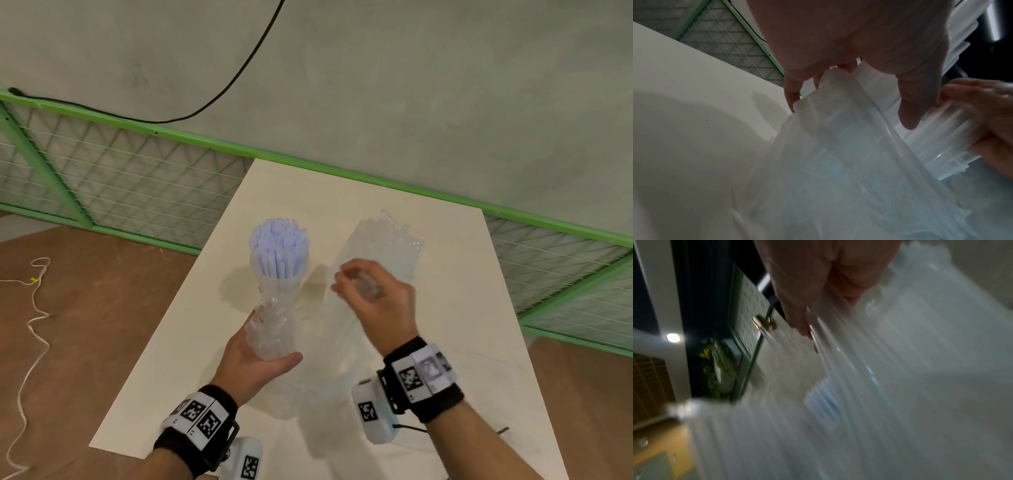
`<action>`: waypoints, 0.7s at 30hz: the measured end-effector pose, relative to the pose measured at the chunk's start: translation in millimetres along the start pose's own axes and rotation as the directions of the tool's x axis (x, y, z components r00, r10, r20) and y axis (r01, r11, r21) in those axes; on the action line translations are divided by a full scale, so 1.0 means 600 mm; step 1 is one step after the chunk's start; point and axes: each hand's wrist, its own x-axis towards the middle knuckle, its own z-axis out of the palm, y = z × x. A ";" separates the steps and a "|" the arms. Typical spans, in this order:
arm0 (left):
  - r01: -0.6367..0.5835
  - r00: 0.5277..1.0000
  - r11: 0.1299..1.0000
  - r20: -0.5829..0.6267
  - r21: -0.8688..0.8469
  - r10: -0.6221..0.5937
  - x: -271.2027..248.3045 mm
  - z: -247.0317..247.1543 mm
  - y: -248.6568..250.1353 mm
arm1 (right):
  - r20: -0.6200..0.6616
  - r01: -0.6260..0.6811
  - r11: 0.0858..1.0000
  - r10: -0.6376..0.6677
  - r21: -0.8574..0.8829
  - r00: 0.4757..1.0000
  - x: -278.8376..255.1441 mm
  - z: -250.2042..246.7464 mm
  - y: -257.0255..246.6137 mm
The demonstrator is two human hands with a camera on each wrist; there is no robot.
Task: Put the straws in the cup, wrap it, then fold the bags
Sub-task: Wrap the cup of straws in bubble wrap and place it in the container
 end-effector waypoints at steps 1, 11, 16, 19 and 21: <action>0.004 1.000 1.000 0.006 0.001 -0.004 -0.001 -0.001 0.001 | -0.039 -0.021 0.998 0.023 0.051 0.999 0.011 -0.012 -0.018; 0.053 0.999 0.998 0.001 -0.036 -0.053 0.004 0.002 -0.005 | -0.450 0.020 0.982 0.068 0.189 0.891 0.111 -0.175 -0.122; 0.080 0.997 0.995 0.010 -0.059 -0.079 0.007 0.002 -0.008 | -0.480 0.000 0.994 0.051 0.105 0.876 0.141 -0.197 -0.110; 0.079 0.997 0.995 0.015 -0.054 -0.078 0.007 0.003 -0.007 | -0.489 0.025 0.994 0.030 0.107 0.872 0.160 -0.195 -0.106; 0.082 0.997 0.996 0.017 -0.044 -0.081 0.006 0.005 -0.004 | -0.488 0.026 0.992 0.037 0.121 0.872 0.171 -0.190 -0.106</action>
